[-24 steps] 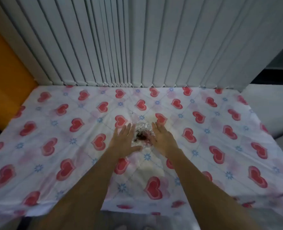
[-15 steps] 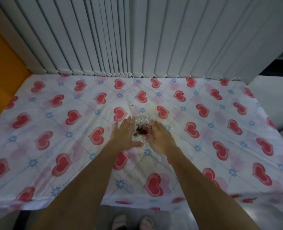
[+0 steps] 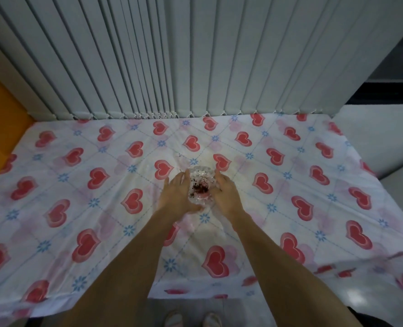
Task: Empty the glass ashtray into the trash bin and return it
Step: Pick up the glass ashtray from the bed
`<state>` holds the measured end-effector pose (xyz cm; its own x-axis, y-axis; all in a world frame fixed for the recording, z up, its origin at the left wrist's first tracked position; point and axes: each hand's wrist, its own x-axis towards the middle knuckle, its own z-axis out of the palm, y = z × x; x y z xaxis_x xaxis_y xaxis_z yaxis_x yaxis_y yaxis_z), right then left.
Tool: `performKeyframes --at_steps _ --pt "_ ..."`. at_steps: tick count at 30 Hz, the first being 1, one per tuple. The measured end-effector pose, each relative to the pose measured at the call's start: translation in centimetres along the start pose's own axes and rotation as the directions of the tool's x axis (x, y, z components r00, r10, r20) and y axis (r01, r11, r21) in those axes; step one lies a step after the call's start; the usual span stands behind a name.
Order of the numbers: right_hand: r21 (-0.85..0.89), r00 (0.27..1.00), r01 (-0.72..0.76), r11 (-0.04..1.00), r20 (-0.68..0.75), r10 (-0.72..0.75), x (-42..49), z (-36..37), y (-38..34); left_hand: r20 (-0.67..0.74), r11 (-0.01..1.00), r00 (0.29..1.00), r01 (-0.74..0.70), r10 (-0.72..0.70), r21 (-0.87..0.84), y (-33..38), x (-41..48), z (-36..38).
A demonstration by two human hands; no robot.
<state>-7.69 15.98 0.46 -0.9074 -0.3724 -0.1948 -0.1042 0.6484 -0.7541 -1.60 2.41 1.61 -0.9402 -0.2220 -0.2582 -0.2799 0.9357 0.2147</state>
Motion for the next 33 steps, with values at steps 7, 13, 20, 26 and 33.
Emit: performKeyframes --at_steps 7,13,20,26,33 --pt "0.237 0.961 -0.062 0.97 -0.248 0.122 -1.8 -6.2 -4.4 -0.141 0.986 0.976 -0.167 0.163 -0.012 3.9 -1.4 -5.9" --pt "0.236 0.882 -0.055 0.97 -0.443 0.158 -5.6 -11.4 -4.2 -0.17 0.886 0.873 -0.43 0.457 0.174 8.0 -2.3 -9.5" --pt "0.204 0.815 -0.22 0.954 -0.498 0.295 -13.3 -16.4 2.6 0.021 0.658 0.687 -0.703 0.726 0.271 15.7 -3.4 -6.7" --pt "0.194 0.751 -0.422 0.885 -0.472 0.462 -24.1 -20.5 9.8 0.151 0.395 0.436 -0.887 0.887 0.24 24.9 -7.9 -2.1" --pt "0.439 0.673 -0.437 0.785 -0.42 0.609 -35.2 -26.6 16.1 0.271 0.122 0.197 -0.955 0.942 0.272 36.7 -14.2 0.0"
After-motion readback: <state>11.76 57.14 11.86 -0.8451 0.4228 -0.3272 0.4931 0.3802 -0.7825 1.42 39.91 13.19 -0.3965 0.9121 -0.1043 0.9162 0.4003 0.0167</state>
